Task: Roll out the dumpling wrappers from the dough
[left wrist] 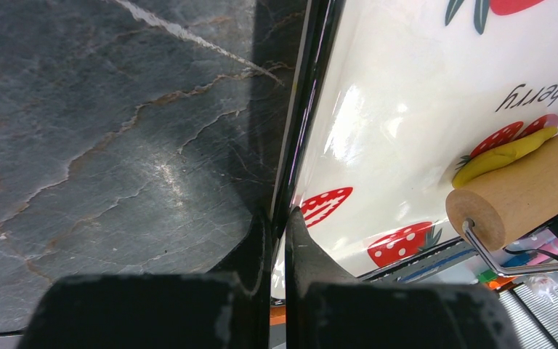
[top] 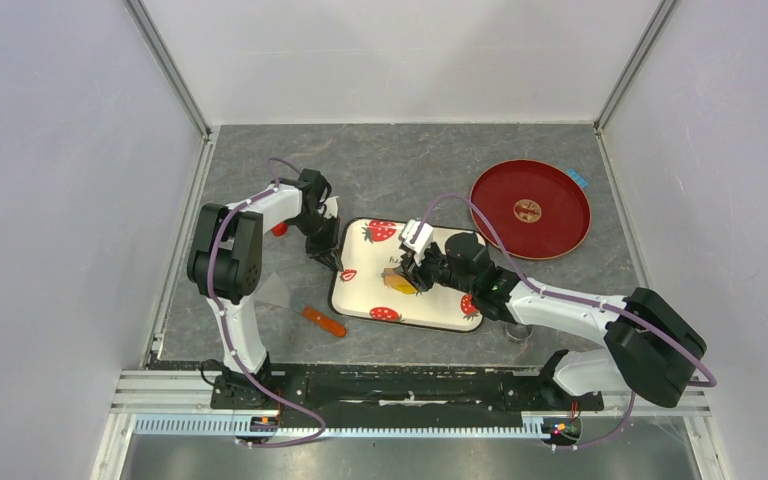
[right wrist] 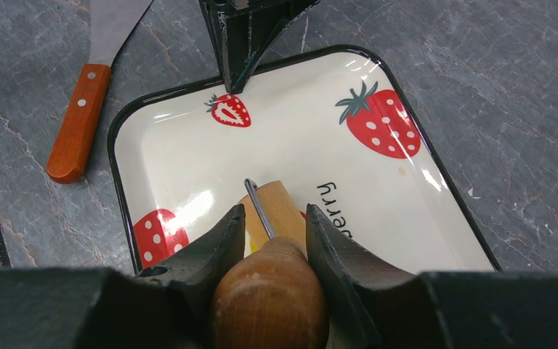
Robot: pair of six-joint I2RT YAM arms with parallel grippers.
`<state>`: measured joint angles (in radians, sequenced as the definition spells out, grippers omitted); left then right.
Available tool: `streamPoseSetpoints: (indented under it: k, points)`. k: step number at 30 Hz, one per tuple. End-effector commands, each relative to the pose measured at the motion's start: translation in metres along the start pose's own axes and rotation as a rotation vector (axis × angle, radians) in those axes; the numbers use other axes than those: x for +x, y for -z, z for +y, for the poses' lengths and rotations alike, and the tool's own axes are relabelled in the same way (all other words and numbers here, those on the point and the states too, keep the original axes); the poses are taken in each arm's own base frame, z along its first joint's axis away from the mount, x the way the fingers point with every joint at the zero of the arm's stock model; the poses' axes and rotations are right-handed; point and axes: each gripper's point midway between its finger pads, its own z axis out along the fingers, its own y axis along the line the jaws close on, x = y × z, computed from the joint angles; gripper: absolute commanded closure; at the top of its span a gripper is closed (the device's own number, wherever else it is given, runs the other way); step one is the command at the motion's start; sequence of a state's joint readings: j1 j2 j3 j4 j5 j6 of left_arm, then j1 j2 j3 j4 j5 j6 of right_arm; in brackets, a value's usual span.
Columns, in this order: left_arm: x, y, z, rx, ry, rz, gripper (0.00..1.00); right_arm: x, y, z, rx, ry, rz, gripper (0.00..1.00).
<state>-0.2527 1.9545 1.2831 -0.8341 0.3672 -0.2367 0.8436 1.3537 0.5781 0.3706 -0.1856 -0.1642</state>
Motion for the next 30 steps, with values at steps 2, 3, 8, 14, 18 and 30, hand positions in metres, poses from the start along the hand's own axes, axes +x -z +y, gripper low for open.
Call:
streamPoseSetpoints:
  k: [2, 3, 8, 14, 18, 30]
  points:
    - [-0.0220, -0.0066, 0.0269, -0.128, 0.003, -0.098, 0.98, 0.1974, 0.1060, 0.1145, -0.311, -0.439, 0.812, 1.00]
    - [-0.0216, -0.0070, 0.0276, -0.132, 0.005, -0.098, 0.98, 0.1979, 0.1065, 0.1148, -0.310, -0.440, 0.814, 1.00]
    - [-0.0235, -0.0047, 0.0299, -0.147, 0.011, -0.111, 0.98, 0.1983, 0.1071, 0.1153, -0.306, -0.450, 0.809, 1.00]
    - [-0.0248, -0.0028, 0.0324, -0.164, 0.011, -0.122, 0.98, 0.1974, 0.1068, 0.1162, -0.303, -0.463, 0.803, 1.00]
    - [-0.0259, -0.0004, 0.0347, -0.180, 0.012, -0.133, 0.98, 0.1971, 0.1072, 0.1172, -0.311, -0.466, 0.815, 1.00]
    - [-0.0267, 0.0005, 0.0349, -0.184, 0.011, -0.137, 0.98, 0.1943, 0.1092, 0.1209, -0.330, -0.485, 0.836, 1.00]
